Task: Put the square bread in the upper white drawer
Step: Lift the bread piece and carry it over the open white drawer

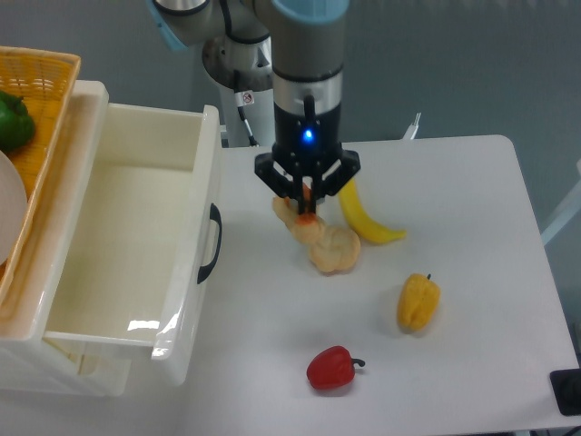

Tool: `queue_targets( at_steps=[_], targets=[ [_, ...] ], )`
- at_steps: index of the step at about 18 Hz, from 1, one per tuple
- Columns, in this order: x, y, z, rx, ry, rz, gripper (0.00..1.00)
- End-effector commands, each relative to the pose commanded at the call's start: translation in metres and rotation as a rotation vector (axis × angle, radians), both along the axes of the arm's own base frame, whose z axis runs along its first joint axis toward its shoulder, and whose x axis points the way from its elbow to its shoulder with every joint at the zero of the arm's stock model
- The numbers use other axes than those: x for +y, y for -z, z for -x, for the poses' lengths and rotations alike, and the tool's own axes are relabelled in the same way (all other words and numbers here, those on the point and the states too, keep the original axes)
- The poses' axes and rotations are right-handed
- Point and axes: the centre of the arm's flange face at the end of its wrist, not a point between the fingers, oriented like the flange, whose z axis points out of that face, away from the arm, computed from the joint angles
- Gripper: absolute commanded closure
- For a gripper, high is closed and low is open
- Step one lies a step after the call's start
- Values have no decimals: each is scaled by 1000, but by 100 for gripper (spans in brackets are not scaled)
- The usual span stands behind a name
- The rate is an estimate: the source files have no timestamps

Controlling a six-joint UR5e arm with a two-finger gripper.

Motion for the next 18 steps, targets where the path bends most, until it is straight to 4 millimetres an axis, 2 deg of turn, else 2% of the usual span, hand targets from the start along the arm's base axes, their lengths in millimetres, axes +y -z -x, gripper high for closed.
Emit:
queue_targets(
  at_steps=[3, 5, 7, 10, 14, 16, 18],
  targets=[
    [2, -12, -13, -30, -49, -46, 100],
    [5, -21, -30, -25, -28, -64, 100],
    [13, -20, -45, -33, 6, -64, 100],
    [28, -10, -75, -45, 66, -44, 100],
    [42, -2, -97, -56, 113, -31, 100],
    [44, -1, -102, -59, 122, -29, 100],
    [46, 9, -110, -72, 137, -15, 100]
  ],
)
